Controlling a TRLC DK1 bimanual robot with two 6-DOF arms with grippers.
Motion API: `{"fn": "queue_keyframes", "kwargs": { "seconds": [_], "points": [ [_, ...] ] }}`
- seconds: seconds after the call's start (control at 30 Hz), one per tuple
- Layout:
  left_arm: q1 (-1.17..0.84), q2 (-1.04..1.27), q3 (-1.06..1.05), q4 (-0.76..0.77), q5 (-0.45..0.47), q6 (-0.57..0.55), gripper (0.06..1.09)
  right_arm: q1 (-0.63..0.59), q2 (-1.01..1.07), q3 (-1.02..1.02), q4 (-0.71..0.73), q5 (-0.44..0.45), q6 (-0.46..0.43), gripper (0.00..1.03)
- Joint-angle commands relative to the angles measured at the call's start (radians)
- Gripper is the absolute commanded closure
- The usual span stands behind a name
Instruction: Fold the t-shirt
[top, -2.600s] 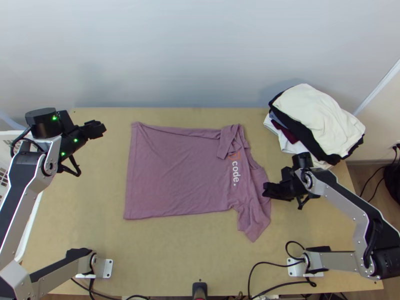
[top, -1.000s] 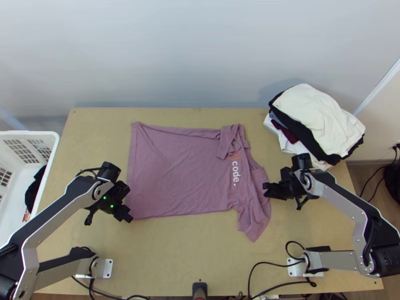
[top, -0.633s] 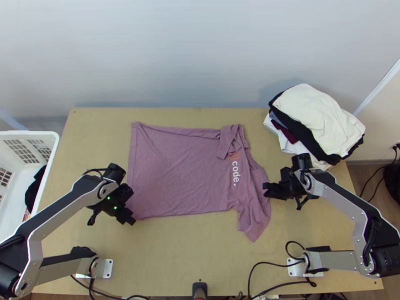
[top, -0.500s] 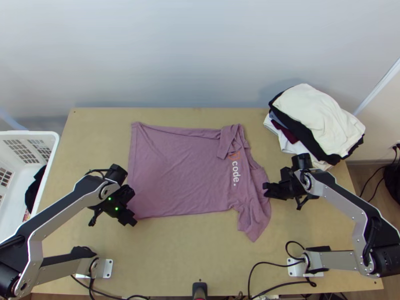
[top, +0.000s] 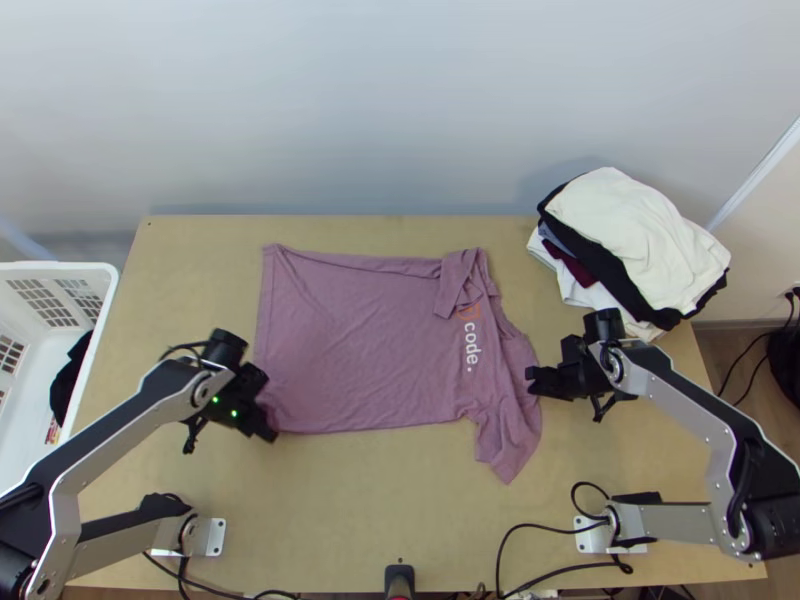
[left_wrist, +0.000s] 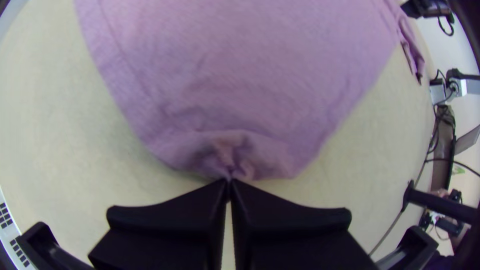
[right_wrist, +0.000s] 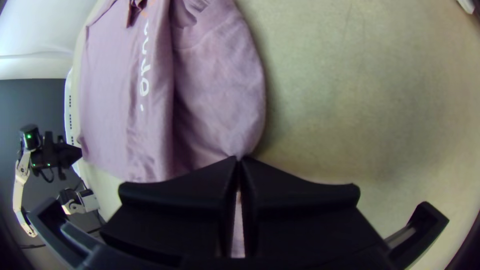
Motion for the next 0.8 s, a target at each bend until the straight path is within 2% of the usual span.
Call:
{"fn": "queue_keyframes", "kwargs": {
  "seconds": [0.0, 0.17, 0.33, 0.57, 0.7, 0.77],
  "points": [
    [0.059, -0.056, 0.035, 0.081, -0.005, -0.071, 1.05, -0.026, -0.063, -0.022, -0.012, 0.024, -0.013, 1.00],
    [0.139, -0.107, 0.118, 0.156, -0.050, -0.170, 1.05, -0.033, -0.235, 0.023, -0.018, 0.026, -0.016, 1.00],
    [0.133, -0.124, 0.167, 0.234, -0.165, -0.229, 1.05, -0.001, -0.311, 0.152, -0.030, 0.032, 0.023, 1.00],
    [0.143, -0.087, 0.382, 0.371, -0.404, -0.308, 1.05, 0.026, -0.279, 0.492, -0.055, 0.086, 0.047, 1.00],
    [0.156, -0.042, 0.549, 0.401, -0.499, -0.325, 1.05, 0.026, -0.182, 0.713, -0.081, 0.110, 0.056, 1.00],
    [0.159, -0.016, 0.633, 0.404, -0.514, -0.325, 1.05, 0.026, -0.129, 0.814, -0.079, 0.130, 0.056, 1.00]
  ]
}}
